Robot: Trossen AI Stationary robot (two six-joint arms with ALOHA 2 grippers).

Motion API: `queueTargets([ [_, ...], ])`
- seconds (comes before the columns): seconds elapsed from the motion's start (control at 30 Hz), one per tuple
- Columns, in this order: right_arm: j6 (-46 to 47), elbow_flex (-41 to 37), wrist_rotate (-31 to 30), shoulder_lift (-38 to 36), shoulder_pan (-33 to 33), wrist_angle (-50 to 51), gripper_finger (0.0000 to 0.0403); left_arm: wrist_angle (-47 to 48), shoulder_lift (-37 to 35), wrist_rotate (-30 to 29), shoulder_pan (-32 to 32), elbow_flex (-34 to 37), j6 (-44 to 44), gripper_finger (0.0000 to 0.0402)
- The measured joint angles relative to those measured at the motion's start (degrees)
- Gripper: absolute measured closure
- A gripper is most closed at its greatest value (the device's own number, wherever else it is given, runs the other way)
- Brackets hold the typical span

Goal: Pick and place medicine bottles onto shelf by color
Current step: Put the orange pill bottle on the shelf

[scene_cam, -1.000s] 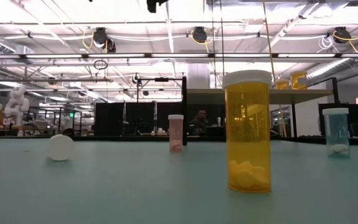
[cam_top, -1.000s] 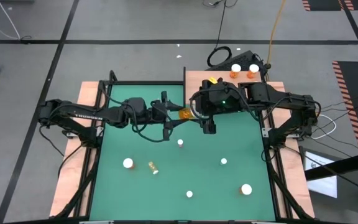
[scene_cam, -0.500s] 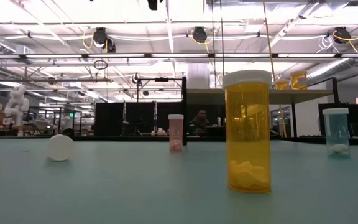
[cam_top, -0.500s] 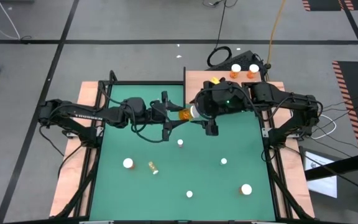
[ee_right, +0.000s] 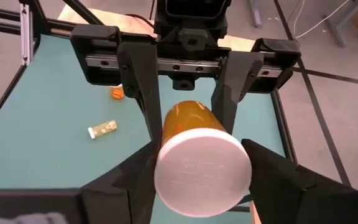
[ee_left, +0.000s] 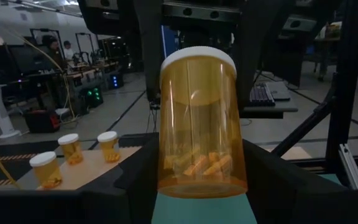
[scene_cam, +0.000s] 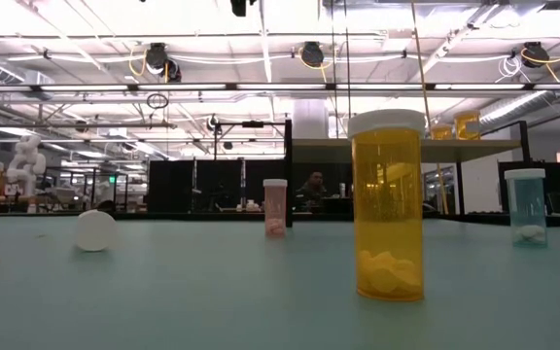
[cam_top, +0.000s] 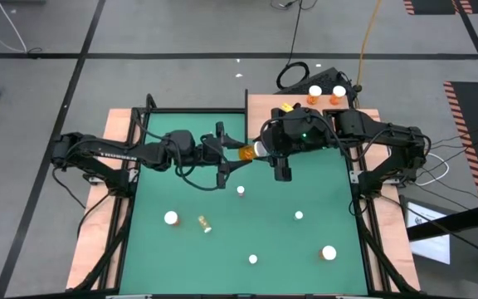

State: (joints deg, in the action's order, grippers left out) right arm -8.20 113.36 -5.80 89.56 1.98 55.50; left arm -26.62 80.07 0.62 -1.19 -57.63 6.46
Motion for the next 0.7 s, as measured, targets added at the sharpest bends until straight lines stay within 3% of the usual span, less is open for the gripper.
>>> queueTargets([
  [0.1,0.4,0.0,0.0,0.0,0.0,0.0,0.0188,1.3,0.0,0.0,0.0,0.0,-1.7,0.0177],
  [0.23,1.5,0.0,0.0,0.0,0.0,0.2,0.0168,2.2,0.0,-0.1,0.0,0.0,-3.3,0.0123],
  [0.47,3.6,0.0,-0.2,0.0,-1.3,4.9,0.0189,8.9,-2.1,-1.8,-0.6,0.0,-2.5,0.0027],
  [0.7,8.4,-0.2,-0.3,0.0,-3.6,11.6,0.0217,20.3,-5.6,-4.2,-2.0,0.0,-0.9,0.0020],
])
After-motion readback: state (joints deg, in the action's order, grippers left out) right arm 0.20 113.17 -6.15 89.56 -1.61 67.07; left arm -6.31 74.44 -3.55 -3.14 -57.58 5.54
